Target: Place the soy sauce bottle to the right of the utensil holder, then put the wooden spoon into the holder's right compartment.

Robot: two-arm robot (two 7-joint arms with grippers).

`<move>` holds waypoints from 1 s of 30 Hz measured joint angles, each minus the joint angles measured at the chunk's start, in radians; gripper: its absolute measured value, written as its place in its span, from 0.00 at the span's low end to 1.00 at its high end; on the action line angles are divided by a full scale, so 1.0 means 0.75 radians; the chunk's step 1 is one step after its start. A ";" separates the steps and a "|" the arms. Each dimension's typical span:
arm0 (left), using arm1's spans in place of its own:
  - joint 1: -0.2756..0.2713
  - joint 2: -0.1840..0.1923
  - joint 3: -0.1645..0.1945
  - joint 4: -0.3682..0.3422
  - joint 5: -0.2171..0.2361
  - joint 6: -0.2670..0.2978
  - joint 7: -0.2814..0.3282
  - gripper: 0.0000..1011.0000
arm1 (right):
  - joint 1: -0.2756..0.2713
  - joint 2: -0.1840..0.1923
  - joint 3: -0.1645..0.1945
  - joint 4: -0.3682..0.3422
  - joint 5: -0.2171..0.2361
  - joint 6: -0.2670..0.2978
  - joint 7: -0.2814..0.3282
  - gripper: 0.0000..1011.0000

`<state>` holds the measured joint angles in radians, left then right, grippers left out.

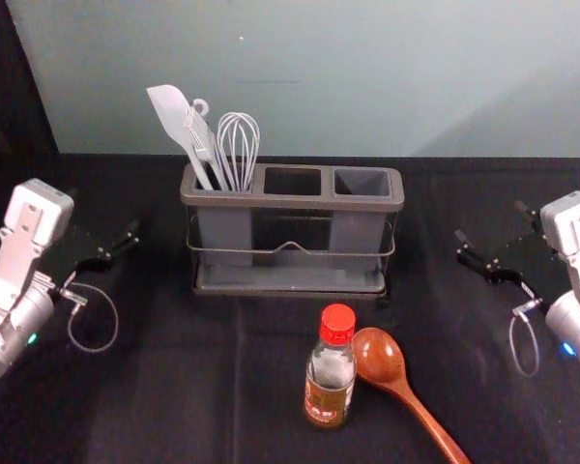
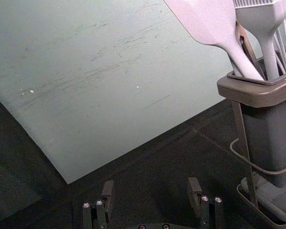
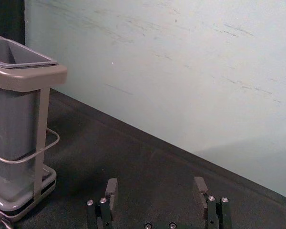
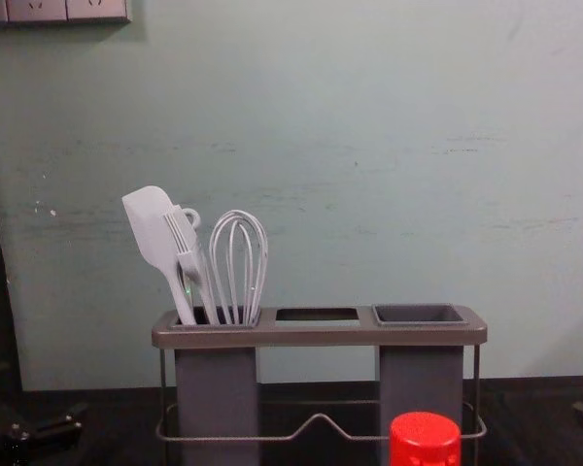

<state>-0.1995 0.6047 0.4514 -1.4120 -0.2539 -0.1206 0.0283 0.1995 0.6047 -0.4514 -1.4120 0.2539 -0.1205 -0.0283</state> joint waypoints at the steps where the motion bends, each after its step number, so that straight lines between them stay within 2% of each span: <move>1: 0.000 0.000 0.000 0.000 0.000 0.000 0.000 0.99 | 0.000 0.000 0.000 0.000 0.000 0.000 0.000 0.99; 30: 0.000 0.000 0.000 0.000 0.000 0.000 0.000 0.99 | 0.000 0.000 0.000 0.000 0.000 0.000 0.000 0.99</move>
<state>-0.1996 0.6047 0.4514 -1.4120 -0.2539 -0.1205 0.0283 0.1996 0.6047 -0.4514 -1.4120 0.2539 -0.1205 -0.0282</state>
